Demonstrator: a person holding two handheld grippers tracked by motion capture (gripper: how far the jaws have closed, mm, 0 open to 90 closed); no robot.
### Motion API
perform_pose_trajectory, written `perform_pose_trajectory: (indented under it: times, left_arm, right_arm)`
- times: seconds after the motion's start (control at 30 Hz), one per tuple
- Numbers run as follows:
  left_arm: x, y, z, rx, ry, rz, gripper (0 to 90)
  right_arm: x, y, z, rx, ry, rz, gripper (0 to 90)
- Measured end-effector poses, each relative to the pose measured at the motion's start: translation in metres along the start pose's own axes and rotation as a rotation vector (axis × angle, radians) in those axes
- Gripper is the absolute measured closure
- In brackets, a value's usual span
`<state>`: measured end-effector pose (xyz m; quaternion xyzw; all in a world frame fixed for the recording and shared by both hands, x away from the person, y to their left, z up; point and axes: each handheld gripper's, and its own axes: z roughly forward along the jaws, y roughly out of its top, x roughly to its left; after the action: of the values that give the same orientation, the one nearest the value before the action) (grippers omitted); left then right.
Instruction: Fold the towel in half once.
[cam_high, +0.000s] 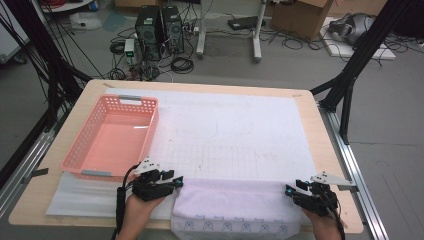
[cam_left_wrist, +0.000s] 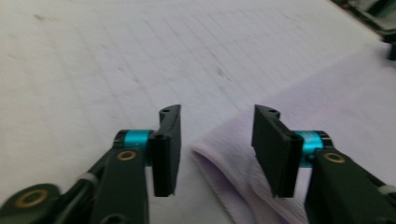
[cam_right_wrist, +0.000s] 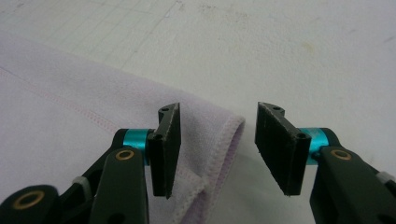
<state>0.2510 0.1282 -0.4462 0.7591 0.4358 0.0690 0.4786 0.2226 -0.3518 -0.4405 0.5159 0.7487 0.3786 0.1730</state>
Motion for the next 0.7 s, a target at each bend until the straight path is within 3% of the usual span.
perform_pose_trajectory:
  times: [0.07, 0.1, 0.17, 0.2, 0.23, 0.27, 0.43, 0.5, 0.57, 0.6, 0.63, 0.7]
  left_arm:
    - [-0.003, -0.003, 0.007, 0.04, 0.019, 0.023, 47.1]
    - [-0.005, -0.004, 0.009, 0.035, 0.038, 0.04, 47.2]
    - [-0.008, -0.002, 0.011, 0.05, 0.078, 0.085, 57.1]
    - [-0.01, -0.002, 0.011, 0.056, 0.102, 0.102, 66.5]
    - [-0.01, -0.002, 0.013, 0.058, 0.093, 0.098, 76.7]
    - [-0.01, -0.001, 0.013, 0.054, 0.094, 0.096, 79.6]
    - [-0.01, -0.001, 0.013, 0.044, 0.098, 0.1, 82.1]
    - [-0.01, -0.003, 0.012, 0.027, 0.084, 0.076, 79.6]
    - [-0.007, -0.005, 0.011, 0.023, 0.026, 0.02, 63.6]
    - [-0.007, -0.006, 0.011, 0.02, 0.005, 0.013, 56.0]
    - [-0.008, -0.007, 0.011, 0.024, -0.01, 0.015, 51.1]
    - [-0.012, -0.008, 0.012, 0.028, -0.009, 0.061, 45.3]
  right_arm:
    - [0.0, 0.0, 0.001, 0.0, 0.0, -0.003, 49.6]
    - [0.0, 0.0, 0.001, 0.003, 0.0, -0.005, 49.5]
    - [0.001, 0.0, 0.002, 0.01, 0.003, -0.01, 49.5]
    - [0.002, 0.0, 0.003, 0.015, -0.001, -0.022, 49.4]
    - [0.002, 0.0, 0.004, 0.021, -0.005, -0.023, 49.4]
    - [0.002, -0.001, 0.006, 0.028, -0.003, -0.022, 49.3]
    - [0.004, -0.002, 0.007, 0.029, -0.021, -0.053, 50.0]
    - [0.005, -0.003, 0.008, 0.026, -0.023, -0.055, 51.2]
    - [0.004, -0.003, 0.007, 0.023, -0.025, -0.067, 53.0]
    - [0.004, -0.003, 0.007, 0.026, -0.025, -0.064, 53.9]
    - [0.003, -0.003, 0.007, 0.025, -0.023, -0.062, 55.3]
    - [0.003, -0.004, 0.006, 0.026, -0.021, -0.054, 57.9]
